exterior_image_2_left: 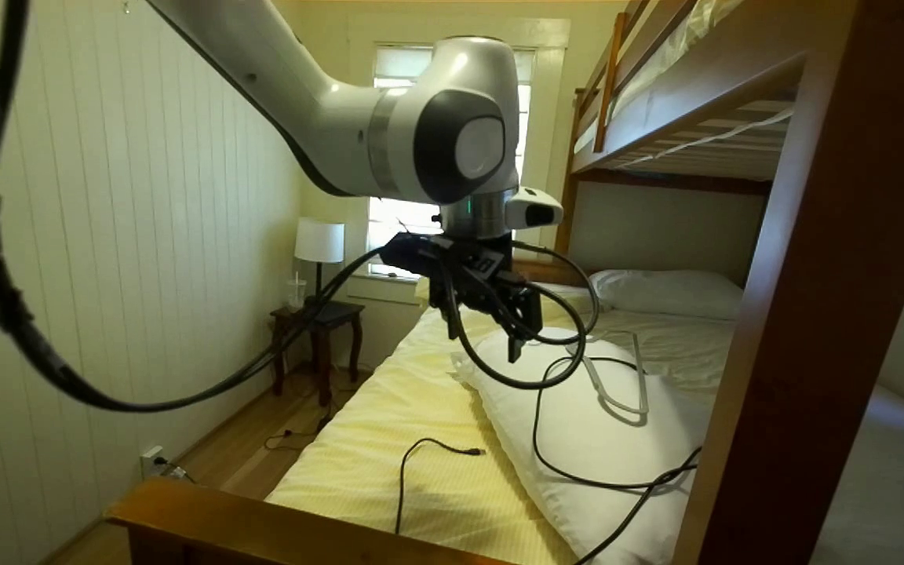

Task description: Remove the cable from the pillow

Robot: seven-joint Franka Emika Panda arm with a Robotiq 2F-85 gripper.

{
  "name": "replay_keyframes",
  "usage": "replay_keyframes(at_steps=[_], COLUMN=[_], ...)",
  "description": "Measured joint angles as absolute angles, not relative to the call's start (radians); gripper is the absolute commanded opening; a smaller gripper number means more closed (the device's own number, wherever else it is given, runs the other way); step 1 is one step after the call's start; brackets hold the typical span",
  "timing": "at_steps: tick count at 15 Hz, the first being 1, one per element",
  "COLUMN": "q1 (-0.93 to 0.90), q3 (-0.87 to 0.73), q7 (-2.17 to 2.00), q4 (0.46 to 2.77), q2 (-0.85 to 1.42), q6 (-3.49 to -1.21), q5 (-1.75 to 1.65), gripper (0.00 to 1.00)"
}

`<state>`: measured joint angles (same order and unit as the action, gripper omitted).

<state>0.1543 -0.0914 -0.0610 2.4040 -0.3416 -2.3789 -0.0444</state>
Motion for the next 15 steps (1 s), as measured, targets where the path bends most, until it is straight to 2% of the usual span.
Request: replay_keyframes(at_steps=[3,10,15], q1=[0.177,0.176,0.252], q3=[-0.083,-0.084,-0.074], q7=[-0.143,-0.143,-0.213], q4=[2.365,2.365,2.315], q2=[-0.241,-0.249,-0.160], q6=[-2.472,-2.475,-2.659], q5=[-0.083,-0.089,-0.383], gripper=[1.00,1.00,1.00])
